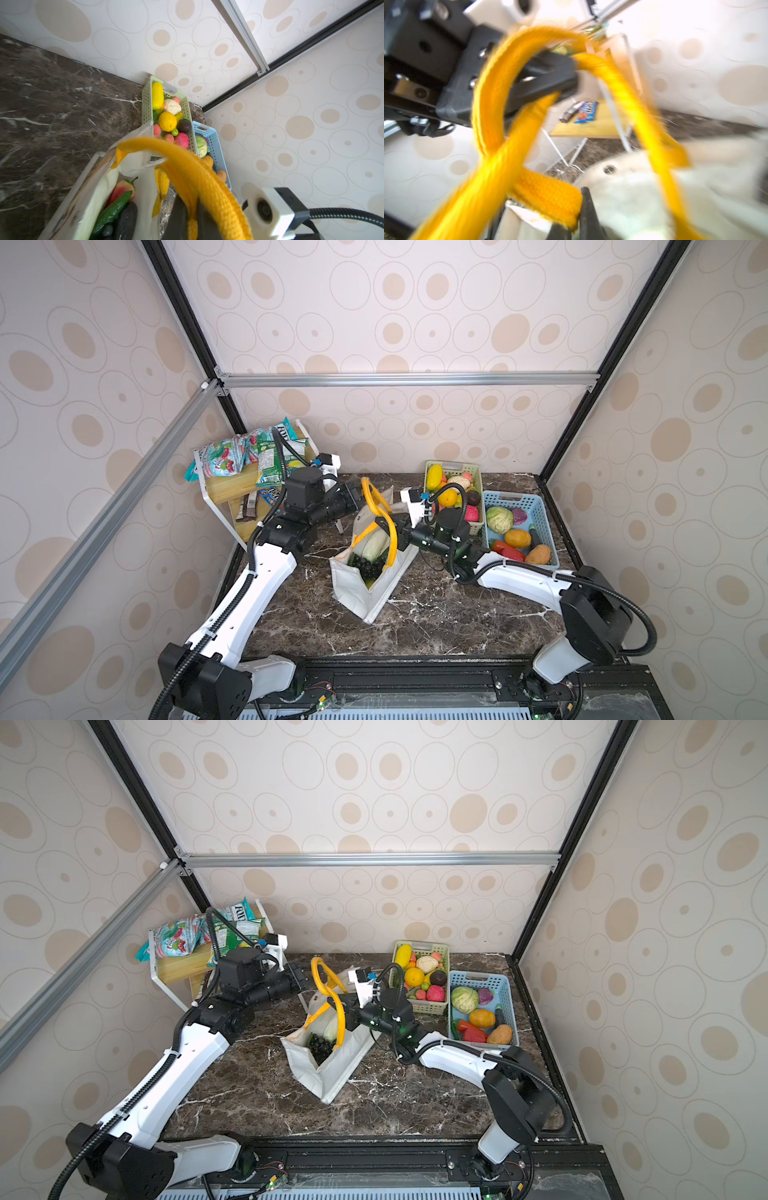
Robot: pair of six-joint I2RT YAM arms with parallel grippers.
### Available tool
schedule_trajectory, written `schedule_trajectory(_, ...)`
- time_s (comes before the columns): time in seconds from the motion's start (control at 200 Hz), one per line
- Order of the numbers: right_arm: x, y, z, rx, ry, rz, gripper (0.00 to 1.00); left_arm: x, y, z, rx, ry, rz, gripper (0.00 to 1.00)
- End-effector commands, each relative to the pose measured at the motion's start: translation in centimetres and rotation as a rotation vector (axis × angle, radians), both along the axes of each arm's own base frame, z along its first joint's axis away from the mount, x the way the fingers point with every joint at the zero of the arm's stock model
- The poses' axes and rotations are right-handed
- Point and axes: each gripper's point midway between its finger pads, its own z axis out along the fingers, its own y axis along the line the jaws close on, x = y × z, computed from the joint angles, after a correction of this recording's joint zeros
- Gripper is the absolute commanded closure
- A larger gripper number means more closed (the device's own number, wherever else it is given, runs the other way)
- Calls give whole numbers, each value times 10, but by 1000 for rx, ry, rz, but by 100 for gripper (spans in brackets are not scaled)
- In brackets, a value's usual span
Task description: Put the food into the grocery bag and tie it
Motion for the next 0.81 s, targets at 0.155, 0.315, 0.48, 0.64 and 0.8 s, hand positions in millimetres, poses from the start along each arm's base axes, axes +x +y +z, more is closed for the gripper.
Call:
schedule_trajectory(0.155, 31, -86, -35, -67, 163, -324, 99, -3, 51, -52, 171, 48, 93, 100)
schedule_trajectory(0.315, 39, -130, -50, -97, 238, -445, 100, -5, 71, -100, 214, 133, 144, 100)
schedule_trajectory(0.48, 47, -181, -77, -116, 334, -566, 100, -7, 87, -146, 259, 212, 180, 100)
schedule_trajectory(0.64, 51, -229, -119, -139, 470, -680, 100, -14, 106, -195, 304, 292, 247, 100)
schedule_trajectory(0.8, 52, -260, -164, -155, 606, -722, 100, -24, 123, -227, 354, 346, 315, 100)
